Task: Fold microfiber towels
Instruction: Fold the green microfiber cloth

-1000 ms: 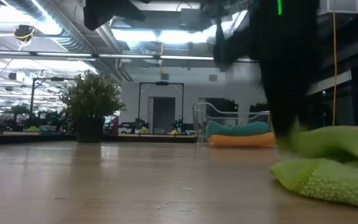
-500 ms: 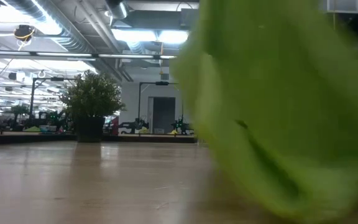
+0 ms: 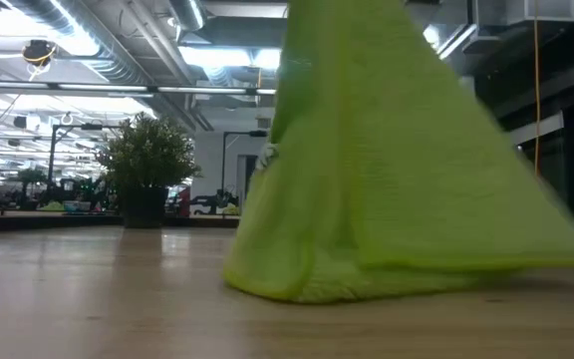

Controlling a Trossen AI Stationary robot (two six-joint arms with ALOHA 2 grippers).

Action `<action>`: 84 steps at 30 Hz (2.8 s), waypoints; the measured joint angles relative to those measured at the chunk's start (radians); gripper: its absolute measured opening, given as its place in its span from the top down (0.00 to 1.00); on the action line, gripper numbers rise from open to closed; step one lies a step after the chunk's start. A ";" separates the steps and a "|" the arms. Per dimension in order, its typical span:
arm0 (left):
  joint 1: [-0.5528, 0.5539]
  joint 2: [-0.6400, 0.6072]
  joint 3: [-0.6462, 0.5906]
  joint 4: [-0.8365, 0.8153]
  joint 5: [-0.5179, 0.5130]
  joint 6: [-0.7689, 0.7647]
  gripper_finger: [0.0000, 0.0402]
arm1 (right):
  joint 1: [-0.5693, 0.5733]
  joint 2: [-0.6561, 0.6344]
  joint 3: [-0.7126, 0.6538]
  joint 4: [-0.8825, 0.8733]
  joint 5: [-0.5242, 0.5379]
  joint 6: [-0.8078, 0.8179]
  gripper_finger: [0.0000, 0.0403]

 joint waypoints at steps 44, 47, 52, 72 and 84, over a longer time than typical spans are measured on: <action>0.008 0.060 0.000 -0.070 -0.012 0.115 0.66 | 0.074 -0.014 0.034 0.061 0.049 -0.020 1.00; 0.007 0.067 0.000 -0.129 0.004 0.069 0.66 | 0.076 -0.026 0.034 0.062 0.083 -0.021 1.00; -0.004 0.067 0.002 -0.247 0.013 0.001 0.66 | 0.082 -0.039 0.034 0.073 0.098 -0.029 1.00; -0.017 0.167 0.000 -0.500 -0.092 -0.217 0.66 | 0.082 -0.043 0.034 0.100 0.153 -0.067 1.00; -0.023 0.185 0.000 -0.496 -0.146 -0.217 0.66 | 0.083 -0.043 0.034 0.099 0.165 -0.067 1.00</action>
